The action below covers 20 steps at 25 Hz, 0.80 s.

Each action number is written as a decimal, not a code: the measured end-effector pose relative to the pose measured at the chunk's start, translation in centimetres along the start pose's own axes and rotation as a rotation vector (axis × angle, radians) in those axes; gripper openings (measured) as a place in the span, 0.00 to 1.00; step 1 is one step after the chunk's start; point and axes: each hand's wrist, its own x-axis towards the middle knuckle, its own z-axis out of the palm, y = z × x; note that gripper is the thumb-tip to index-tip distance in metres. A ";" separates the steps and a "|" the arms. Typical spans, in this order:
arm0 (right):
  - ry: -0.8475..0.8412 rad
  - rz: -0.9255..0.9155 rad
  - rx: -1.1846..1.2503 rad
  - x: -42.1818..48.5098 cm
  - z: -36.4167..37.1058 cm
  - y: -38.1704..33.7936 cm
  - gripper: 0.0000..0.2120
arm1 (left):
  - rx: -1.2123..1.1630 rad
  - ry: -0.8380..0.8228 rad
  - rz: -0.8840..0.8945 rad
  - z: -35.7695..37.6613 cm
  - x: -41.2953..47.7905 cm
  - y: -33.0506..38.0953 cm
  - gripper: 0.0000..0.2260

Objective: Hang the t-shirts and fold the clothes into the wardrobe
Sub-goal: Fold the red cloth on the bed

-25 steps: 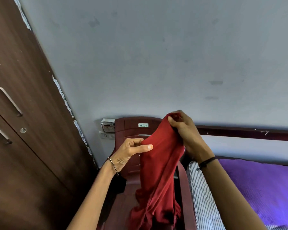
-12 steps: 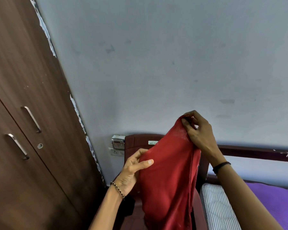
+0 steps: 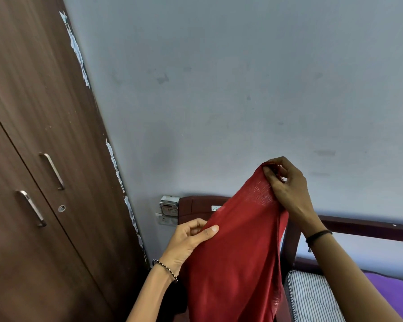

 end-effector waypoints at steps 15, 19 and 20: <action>0.190 0.202 0.027 0.8 0.0 2.1 0.03 | -0.190 0.063 -0.037 -3.2 -1.0 -0.1 0.13; 0.219 0.242 0.015 1.1 -0.8 2.8 0.07 | -0.037 0.083 -0.006 -4.5 -0.9 0.2 0.19; 0.227 0.251 0.013 1.1 -1.0 2.8 0.08 | -0.024 0.085 -0.008 -4.8 -0.9 0.4 0.20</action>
